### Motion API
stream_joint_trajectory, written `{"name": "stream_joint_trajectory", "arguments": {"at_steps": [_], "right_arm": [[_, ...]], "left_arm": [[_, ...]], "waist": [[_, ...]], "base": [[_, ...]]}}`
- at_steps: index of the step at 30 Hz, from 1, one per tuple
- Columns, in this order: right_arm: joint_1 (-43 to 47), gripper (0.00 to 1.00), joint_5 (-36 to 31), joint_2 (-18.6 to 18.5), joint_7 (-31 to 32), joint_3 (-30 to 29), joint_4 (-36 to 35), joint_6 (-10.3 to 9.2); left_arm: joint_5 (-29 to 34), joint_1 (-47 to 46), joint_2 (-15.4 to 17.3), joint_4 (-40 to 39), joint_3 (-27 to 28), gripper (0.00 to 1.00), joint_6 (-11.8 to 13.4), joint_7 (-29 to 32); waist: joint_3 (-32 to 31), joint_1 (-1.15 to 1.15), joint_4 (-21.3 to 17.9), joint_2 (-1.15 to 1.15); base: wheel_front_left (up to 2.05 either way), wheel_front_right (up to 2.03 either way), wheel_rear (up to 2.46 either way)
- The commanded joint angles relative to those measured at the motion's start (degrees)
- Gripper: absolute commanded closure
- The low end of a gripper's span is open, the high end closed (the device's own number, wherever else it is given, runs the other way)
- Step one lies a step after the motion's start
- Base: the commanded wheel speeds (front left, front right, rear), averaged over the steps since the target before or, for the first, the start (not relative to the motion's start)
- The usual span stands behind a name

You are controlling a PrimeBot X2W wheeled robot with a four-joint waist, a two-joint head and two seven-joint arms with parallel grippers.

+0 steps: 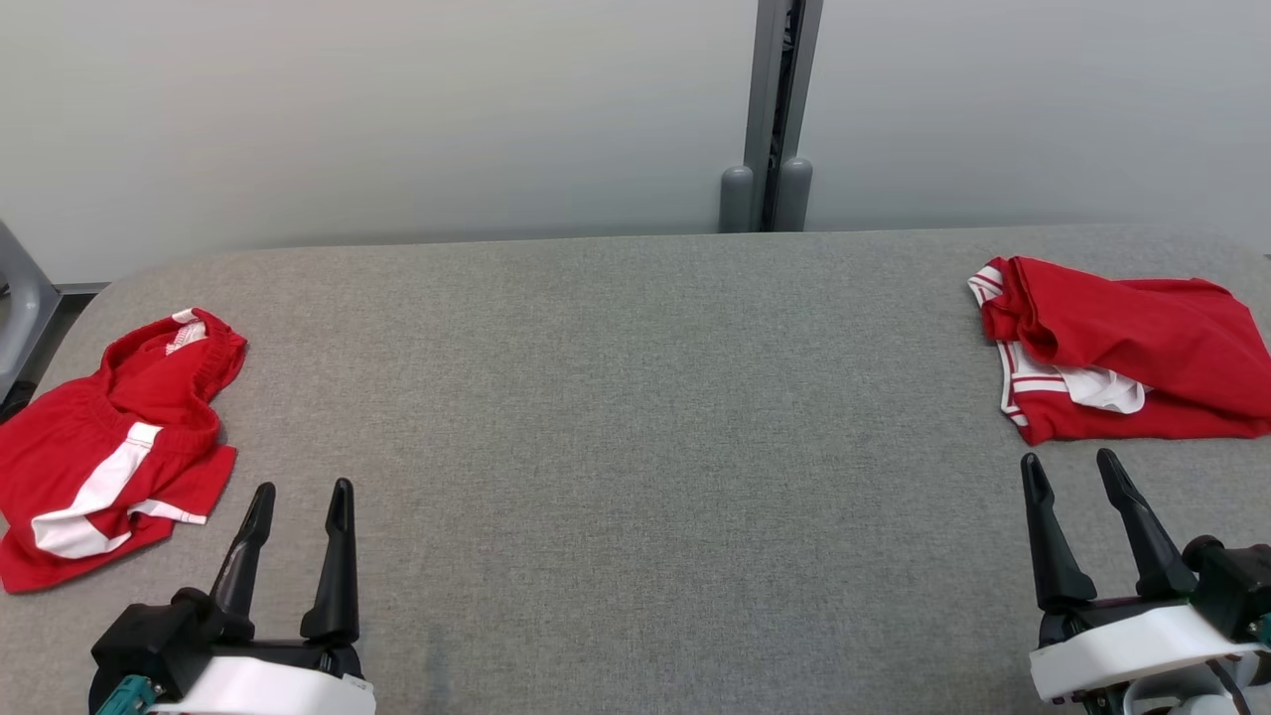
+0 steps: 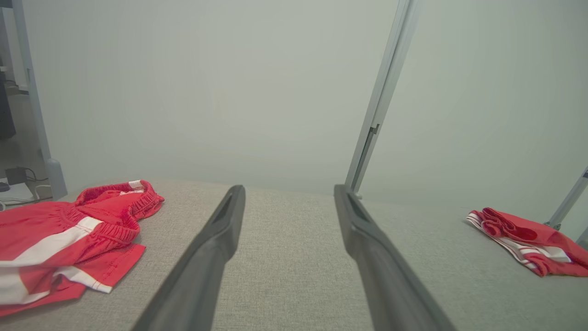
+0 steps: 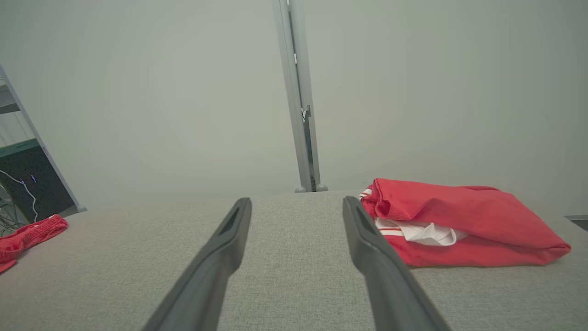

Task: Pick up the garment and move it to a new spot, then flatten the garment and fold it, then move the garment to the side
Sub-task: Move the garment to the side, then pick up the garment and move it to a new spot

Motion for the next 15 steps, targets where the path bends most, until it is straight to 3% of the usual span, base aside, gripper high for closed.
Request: {"name": "stream_joint_trajectory", "arguments": {"at_steps": [1,15], "right_arm": [[0.6,0.00,-0.3,-0.1,-0.5,0.0,0.0,0.03],[0.3,0.00,-0.1,-0.4,-0.5,0.7,0.8,0.03]], "left_arm": [[0.7,0.0,-0.4,0.2,0.6,0.00,-0.5,-0.1],[4.2,0.0,-3.2,1.6,2.7,0.00,-2.8,-0.1]], "waist": [[0.0,0.00,-0.2,0.00],[-0.1,0.00,-0.4,0.00]], "base": [[0.00,0.00,0.00],[0.00,0.00,0.00]]}}
